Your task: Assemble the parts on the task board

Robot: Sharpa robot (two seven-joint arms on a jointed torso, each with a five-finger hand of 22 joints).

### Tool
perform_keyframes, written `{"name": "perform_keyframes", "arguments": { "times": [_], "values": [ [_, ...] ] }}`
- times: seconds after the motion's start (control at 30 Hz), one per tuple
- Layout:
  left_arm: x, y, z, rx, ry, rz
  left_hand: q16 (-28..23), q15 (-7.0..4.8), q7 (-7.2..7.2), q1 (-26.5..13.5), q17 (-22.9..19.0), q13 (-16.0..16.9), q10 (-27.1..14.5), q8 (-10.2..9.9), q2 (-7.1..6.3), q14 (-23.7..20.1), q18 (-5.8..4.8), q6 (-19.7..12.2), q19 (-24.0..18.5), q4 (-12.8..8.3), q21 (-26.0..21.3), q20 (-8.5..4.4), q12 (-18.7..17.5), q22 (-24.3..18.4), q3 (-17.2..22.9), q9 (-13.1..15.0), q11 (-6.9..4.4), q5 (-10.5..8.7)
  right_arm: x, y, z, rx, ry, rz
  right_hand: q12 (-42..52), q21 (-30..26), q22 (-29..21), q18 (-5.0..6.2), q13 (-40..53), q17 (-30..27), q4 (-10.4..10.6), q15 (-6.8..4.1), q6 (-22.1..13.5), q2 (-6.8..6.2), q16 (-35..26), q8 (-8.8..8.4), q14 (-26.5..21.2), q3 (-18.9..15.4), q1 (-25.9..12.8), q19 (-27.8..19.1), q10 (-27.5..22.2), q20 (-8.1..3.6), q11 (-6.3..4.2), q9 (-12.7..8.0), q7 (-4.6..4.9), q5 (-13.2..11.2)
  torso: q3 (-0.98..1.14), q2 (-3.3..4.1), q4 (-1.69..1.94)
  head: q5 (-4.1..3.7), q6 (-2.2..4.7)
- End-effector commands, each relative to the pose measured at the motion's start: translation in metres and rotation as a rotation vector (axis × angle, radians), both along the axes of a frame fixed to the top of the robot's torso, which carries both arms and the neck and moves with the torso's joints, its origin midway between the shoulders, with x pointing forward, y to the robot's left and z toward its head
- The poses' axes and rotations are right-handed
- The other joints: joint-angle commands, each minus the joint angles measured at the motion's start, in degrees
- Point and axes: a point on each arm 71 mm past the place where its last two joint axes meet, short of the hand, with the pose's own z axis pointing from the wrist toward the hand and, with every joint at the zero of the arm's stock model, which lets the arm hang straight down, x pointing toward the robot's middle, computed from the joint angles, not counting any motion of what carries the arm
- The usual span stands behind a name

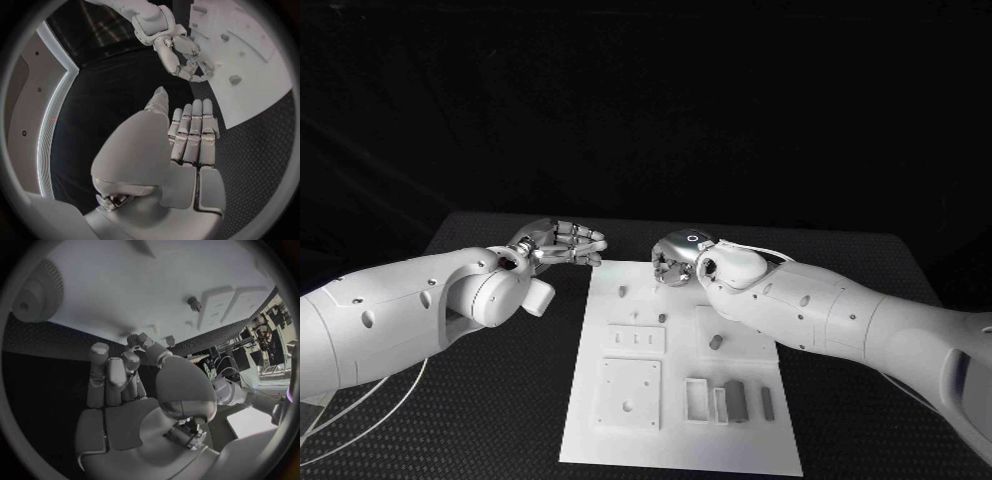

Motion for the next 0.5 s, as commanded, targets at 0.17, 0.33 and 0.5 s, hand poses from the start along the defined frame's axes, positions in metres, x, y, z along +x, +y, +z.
{"name": "perform_keyframes", "arguments": {
  "times": [0.17,0.33,0.5],
  "values": [
    [-0.001,-0.003,0.002,-0.007,-0.006,-0.022,-0.4,0.07,0.21,-0.7,0.1,-0.1,-0.2,-0.3,-0.04,0.5,0.2,-0.4,0.4,-0.1,-0.3,0.08,-0.2,-0.1,-0.4,-0.1,-0.22,0.01,0.0,0.001,-0.001,0.023,0.006,-0.009,-0.7,-0.4,0.7,2.61,-0.2,-0.8,0.8,2.31,-7.5,-3.71,-0.3,-5.19,-0.6,0.0,-1.6,-0.2,-0.6,-0.15,2.43,-2.3,3.35,0.1,-0.03,0.07,-0.01,0.17,0.02],
    [0.0,-0.001,0.002,-0.005,-0.007,-0.016,-0.4,0.07,0.2,-0.8,0.1,-0.1,-0.2,-0.3,-0.08,0.5,0.19,-0.4,0.4,-0.1,-0.3,0.08,-0.3,-0.1,-0.4,-0.1,-0.21,0.0,0.0,-0.008,0.001,0.035,-0.012,-0.02,-0.5,-0.7,0.6,2.61,-0.1,-0.7,2.3,4.03,-11.2,-6.25,0.0,-7.28,-0.9,1.3,-1.7,0.1,-1.5,-0.04,4.15,-3.3,5.1,0.0,-0.04,0.06,-0.07,0.19,0.03],
    [0.0,0.003,0.002,-0.003,-0.009,-0.005,-0.4,0.08,0.2,-0.7,0.1,-0.1,-0.2,-0.3,-0.1,0.5,0.19,-0.4,0.4,-0.2,-0.3,0.08,-0.3,-0.1,-0.4,-0.1,-0.21,0.0,-0.005,-0.021,0.004,0.051,-0.025,-0.021,-0.2,-0.7,0.7,2.61,-0.1,-0.5,2.9,4.18,-11.2,-7.02,0.2,-7.21,-0.8,1.9,-1.4,0.2,-1.7,-0.04,4.3,-3.2,5.23,0.0,0.04,0.07,-0.21,0.33,0.13]
  ]
}}
